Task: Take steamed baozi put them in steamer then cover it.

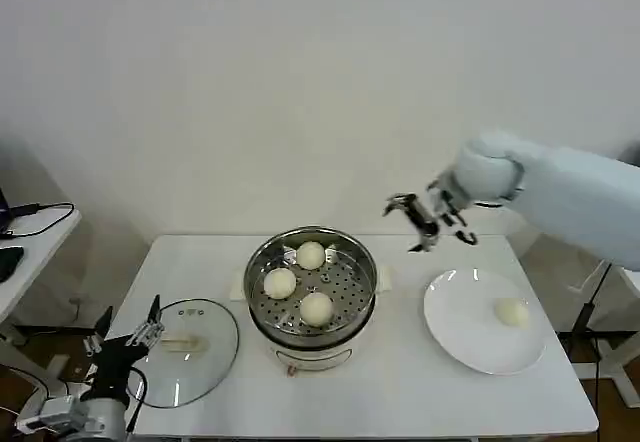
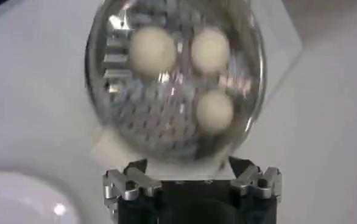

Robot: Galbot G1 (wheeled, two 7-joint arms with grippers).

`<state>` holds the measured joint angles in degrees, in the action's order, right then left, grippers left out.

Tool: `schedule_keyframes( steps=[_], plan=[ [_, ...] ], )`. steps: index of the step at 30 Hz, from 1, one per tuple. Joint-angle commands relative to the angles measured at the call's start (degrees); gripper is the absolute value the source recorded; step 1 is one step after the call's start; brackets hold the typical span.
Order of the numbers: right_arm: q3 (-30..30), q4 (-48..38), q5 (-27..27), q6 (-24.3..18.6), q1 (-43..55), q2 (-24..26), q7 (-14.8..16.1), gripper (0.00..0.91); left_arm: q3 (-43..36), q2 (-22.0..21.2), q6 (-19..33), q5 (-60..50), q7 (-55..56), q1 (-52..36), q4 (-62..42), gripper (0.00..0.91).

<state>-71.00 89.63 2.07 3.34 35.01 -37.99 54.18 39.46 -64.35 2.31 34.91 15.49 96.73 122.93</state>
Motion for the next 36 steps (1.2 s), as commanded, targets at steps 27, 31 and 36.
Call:
schedule_keyframes(
  steps=[27, 31, 36],
  plan=[
    [43.1, -10.8, -17.0, 0.2, -54.5, 17.3, -4.8, 0.907, -5.5, -1.4, -0.5, -3.2, 0.2, -1.6, -2.3, 0.907],
    [43.1, -14.7, -17.5, 0.0, -54.2, 14.9, -4.3, 0.907, -5.3, -1.6, -0.3, -3.2, -0.1, -1.3, -2.8, 0.907],
    [43.0, -16.8, -18.0, -0.1, -53.8, 13.1, -3.4, 0.907, -5.2, -1.6, -0.2, -3.2, 0.0, -1.2, -2.9, 0.907]
  ],
)
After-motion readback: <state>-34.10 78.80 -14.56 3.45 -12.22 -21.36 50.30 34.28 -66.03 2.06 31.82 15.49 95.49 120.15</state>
